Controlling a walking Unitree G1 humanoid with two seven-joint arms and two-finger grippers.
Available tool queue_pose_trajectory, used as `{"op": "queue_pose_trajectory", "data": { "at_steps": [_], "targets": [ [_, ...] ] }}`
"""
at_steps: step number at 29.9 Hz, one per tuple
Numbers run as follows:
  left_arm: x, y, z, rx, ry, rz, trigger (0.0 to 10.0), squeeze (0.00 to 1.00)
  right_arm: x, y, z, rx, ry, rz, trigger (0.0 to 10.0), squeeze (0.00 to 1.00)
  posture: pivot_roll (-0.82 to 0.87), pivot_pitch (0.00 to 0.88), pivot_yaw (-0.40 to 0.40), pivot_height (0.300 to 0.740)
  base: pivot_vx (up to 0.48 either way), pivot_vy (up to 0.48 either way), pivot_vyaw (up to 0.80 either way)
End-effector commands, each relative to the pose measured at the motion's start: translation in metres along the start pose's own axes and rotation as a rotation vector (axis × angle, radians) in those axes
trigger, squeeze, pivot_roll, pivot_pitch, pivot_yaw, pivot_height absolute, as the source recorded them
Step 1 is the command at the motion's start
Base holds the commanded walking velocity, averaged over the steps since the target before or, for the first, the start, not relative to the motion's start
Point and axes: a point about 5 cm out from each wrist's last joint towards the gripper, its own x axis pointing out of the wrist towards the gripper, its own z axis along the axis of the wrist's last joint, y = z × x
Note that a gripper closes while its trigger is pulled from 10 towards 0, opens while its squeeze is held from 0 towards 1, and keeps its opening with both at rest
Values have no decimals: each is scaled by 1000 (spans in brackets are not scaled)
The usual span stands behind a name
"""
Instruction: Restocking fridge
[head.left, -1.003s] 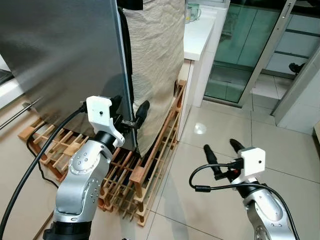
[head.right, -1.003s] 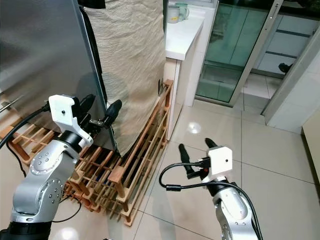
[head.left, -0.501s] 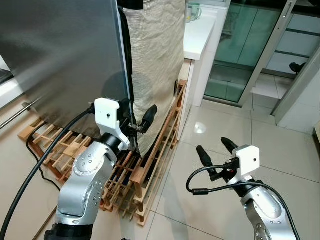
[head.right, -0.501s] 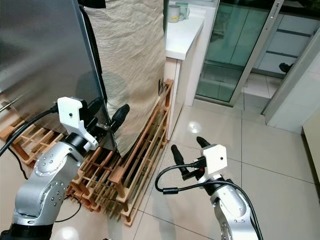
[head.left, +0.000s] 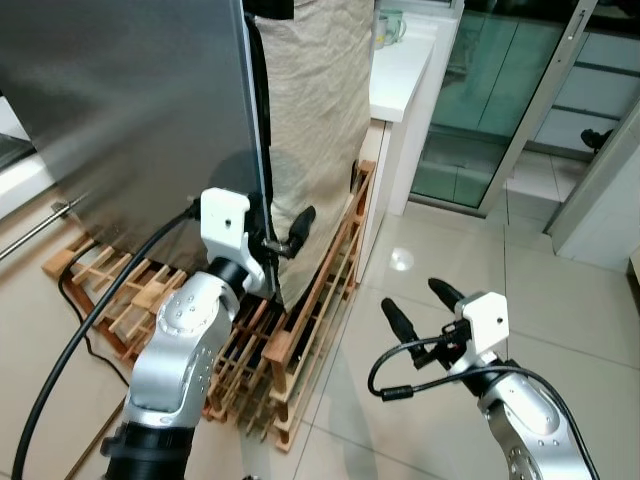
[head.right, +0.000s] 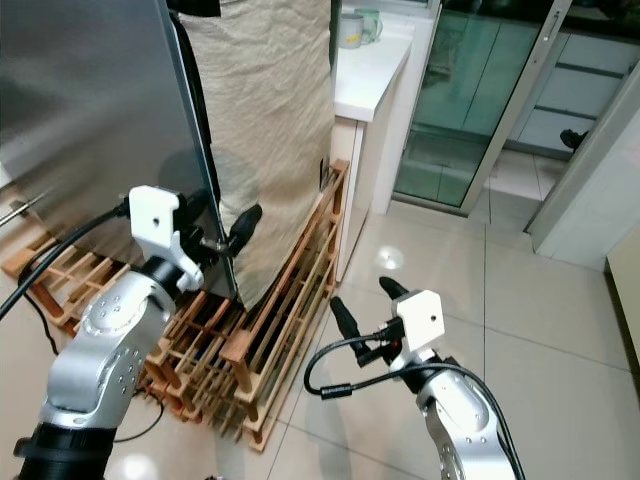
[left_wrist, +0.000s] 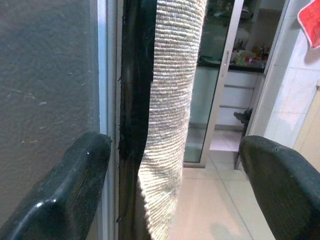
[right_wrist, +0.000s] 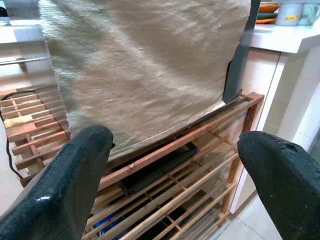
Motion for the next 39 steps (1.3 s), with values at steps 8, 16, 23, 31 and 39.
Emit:
{"op": "queue_pose_trajectory", "data": {
  "at_steps": [8,16,23,31,39],
  "targets": [
    [3,18,4,-78,-22,116,10000,0,7,-4,2,-2,-2,2,10000,0,-115,0,19,740,0,0,0],
    [25,-45,7,-70,-60,-239,10000,0,11,-13,-20,1,54,27,10000,0,-110,0,9,740,0,0,0],
    [39,-89,20,-123,-125,-479,10000,0,-3,-26,-58,21,141,9,10000,0,-123,0,6,740,0,0,0],
    [46,-127,31,-248,-175,-737,10000,0,-22,-20,-96,55,227,-2,10000,0,-133,0,5,740,0,0,0],
    [50,-147,42,-320,-220,-836,10000,0,-19,-26,-92,47,192,7,10000,0,-131,0,-1,740,0,0,0]
  ]
}}
